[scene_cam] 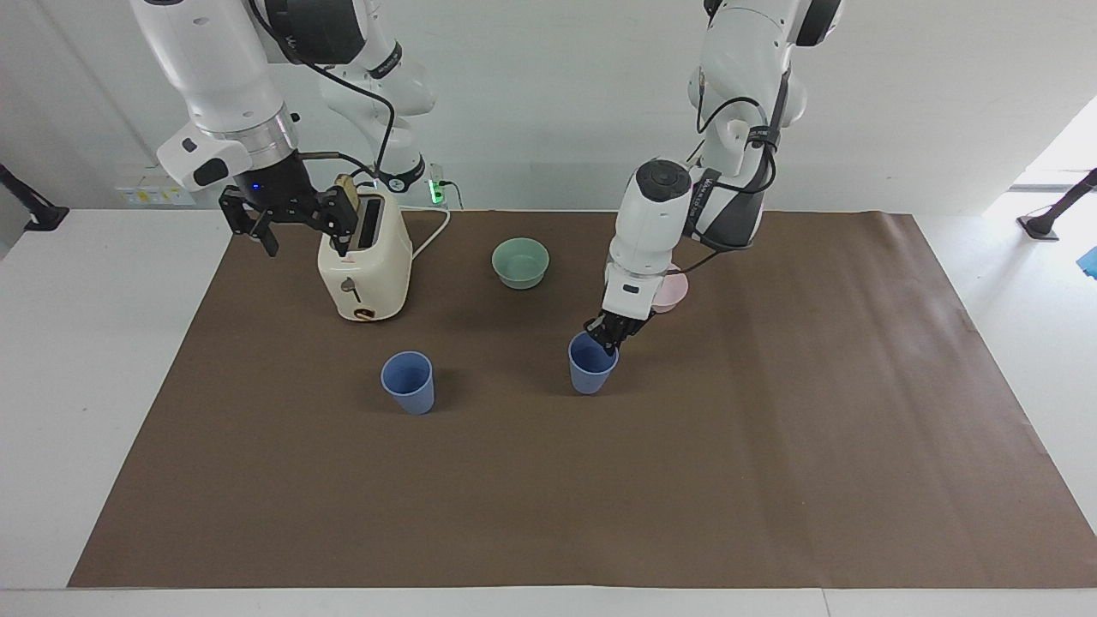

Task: Stack blue cups with both arms
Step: 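Carry the blue cup with the left gripper toward the table center, then release the blue cup and withdraw the left gripper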

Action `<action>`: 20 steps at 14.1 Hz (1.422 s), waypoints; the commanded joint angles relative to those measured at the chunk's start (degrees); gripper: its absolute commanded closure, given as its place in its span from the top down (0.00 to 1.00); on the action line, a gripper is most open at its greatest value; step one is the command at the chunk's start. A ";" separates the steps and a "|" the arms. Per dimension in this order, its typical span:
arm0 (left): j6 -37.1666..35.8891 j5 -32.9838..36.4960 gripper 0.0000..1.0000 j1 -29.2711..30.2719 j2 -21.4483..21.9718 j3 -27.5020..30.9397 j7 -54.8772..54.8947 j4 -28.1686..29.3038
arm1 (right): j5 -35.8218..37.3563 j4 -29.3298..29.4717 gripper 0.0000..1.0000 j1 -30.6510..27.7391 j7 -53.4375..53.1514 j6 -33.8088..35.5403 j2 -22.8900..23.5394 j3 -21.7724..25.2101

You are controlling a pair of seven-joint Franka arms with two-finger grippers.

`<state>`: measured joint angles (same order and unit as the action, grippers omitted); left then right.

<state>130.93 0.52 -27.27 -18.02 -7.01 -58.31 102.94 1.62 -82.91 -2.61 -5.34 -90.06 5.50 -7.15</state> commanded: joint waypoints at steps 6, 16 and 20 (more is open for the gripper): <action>1.96 1.33 0.17 -1.03 0.00 0.95 -1.02 2.00 | -1.09 -1.73 1.00 -0.56 1.03 -0.56 -1.46 0.12; -11.91 3.61 1.00 6.95 8.16 1.39 11.51 -0.64 | -1.09 -1.99 1.00 -0.38 1.29 -1.52 -1.46 0.03; -18.68 2.83 1.00 12.05 13.00 1.39 23.92 -0.55 | -5.84 -4.97 1.00 -1.17 1.29 -8.64 -1.37 0.12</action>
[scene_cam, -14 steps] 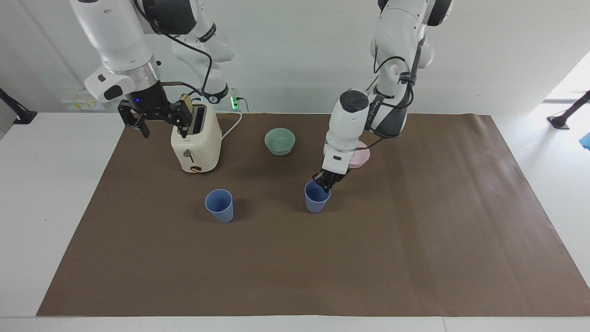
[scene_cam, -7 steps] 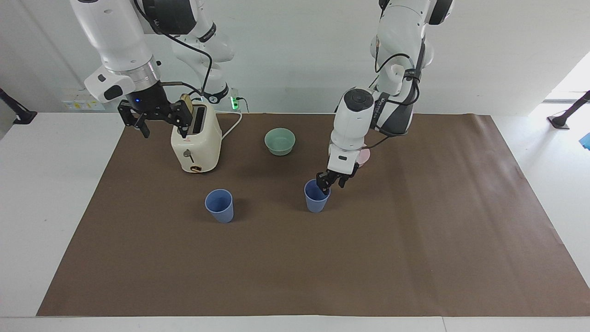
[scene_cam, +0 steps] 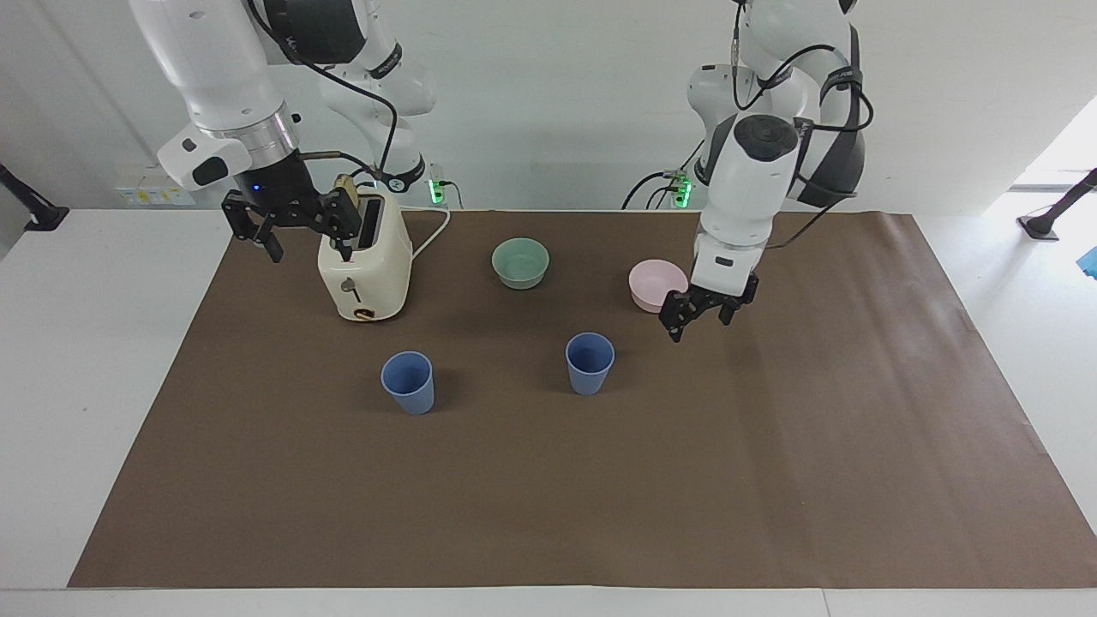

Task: Stack blue cups with both arms
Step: 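Release the blue cup and withdraw the left gripper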

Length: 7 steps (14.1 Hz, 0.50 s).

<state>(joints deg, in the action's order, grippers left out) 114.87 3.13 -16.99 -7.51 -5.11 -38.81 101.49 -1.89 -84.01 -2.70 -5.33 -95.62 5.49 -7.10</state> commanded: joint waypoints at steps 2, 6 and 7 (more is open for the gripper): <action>-4.29 -1.54 1.00 4.15 3.81 -0.51 10.21 0.82 | -2.33 -7.38 1.00 -1.07 1.64 -6.75 -0.92 0.07; -9.74 -2.60 1.00 8.37 6.80 -0.25 22.43 0.82 | -2.25 -13.72 1.00 -0.29 0.86 -14.41 3.28 0.07; -10.27 -3.22 1.00 9.69 7.41 -0.25 25.50 0.82 | -2.16 -14.16 1.00 -0.28 0.85 -16.25 5.04 0.07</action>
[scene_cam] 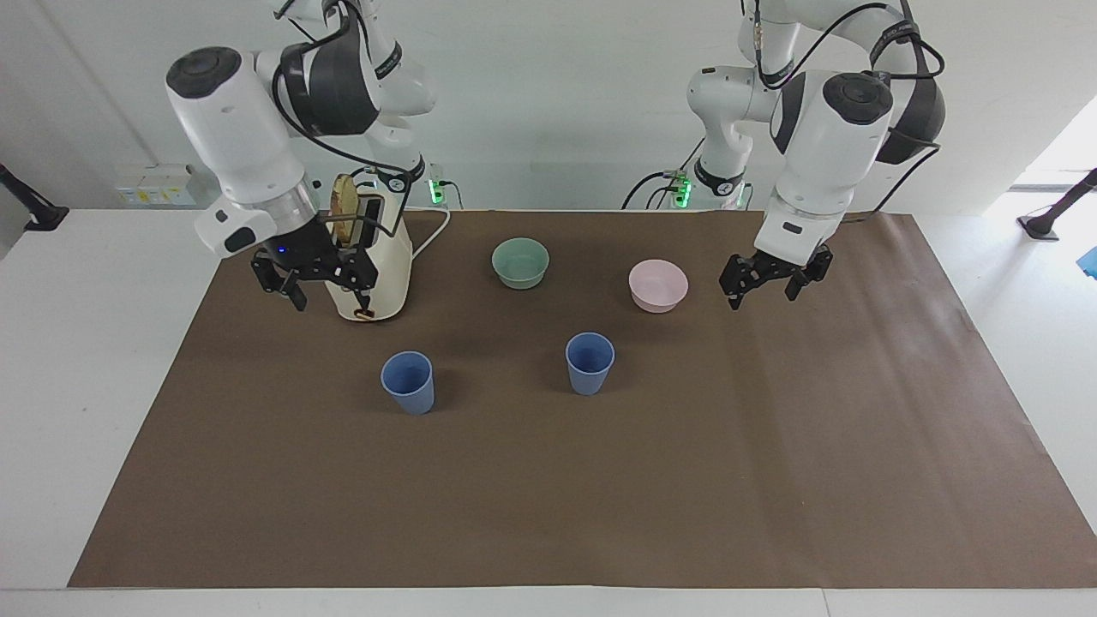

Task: Stack blue cups with both arms
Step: 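Grasp the other blue cup with the right gripper while the left gripper retreats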

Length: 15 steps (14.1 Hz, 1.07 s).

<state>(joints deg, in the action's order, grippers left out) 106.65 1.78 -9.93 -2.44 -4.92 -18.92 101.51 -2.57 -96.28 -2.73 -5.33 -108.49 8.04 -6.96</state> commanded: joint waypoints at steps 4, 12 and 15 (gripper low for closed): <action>-5.40 -2.04 1.00 6.22 4.98 -0.44 20.28 0.62 | -1.12 -4.52 1.00 -0.08 1.03 -11.55 6.98 -0.07; -14.18 -2.04 1.00 8.43 9.20 -0.18 23.32 -4.48 | -0.95 -4.88 1.00 1.76 0.76 -17.98 13.31 -0.07; -15.42 -2.30 1.00 8.34 8.94 -0.09 21.91 -5.53 | -0.86 -5.41 0.60 2.11 1.38 -19.13 13.49 -0.16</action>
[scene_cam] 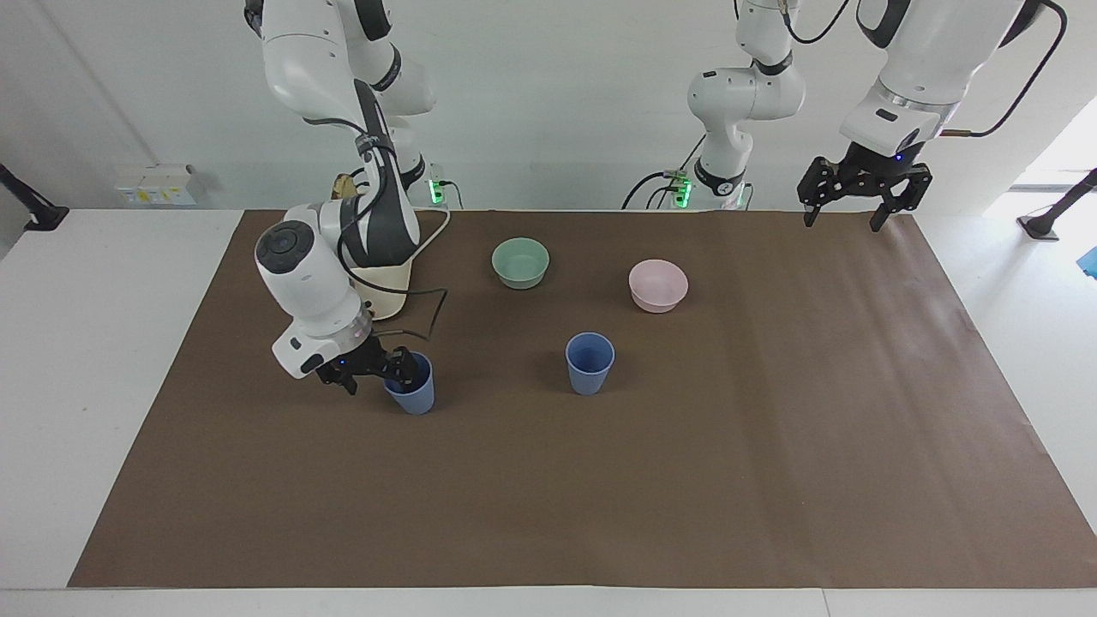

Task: Stack blue cups with both arms
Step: 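Grasp the other blue cup with the right gripper while the left gripper retreats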

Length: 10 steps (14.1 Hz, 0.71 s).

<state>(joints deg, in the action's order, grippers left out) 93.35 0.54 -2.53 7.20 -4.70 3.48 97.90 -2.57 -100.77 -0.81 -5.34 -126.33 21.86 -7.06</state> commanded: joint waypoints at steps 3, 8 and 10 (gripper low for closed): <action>-8.68 -2.47 1.00 1.21 -3.14 -0.13 -0.58 -9.89 | -0.77 -0.83 0.00 0.80 1.55 -1.37 -0.33 -0.06; -6.60 -2.56 1.00 2.00 -3.60 0.39 -0.58 -10.64 | -0.68 -0.22 0.00 0.89 1.64 -1.90 0.11 -0.06; -6.86 -2.56 1.00 2.00 -3.33 0.39 -0.49 -10.45 | -0.68 0.31 0.00 0.89 1.64 -1.90 0.29 -0.15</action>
<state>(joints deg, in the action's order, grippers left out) 86.66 -1.21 -1.62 3.75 -3.83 3.12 87.76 -2.56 -100.66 0.31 -5.33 -127.22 21.99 -7.07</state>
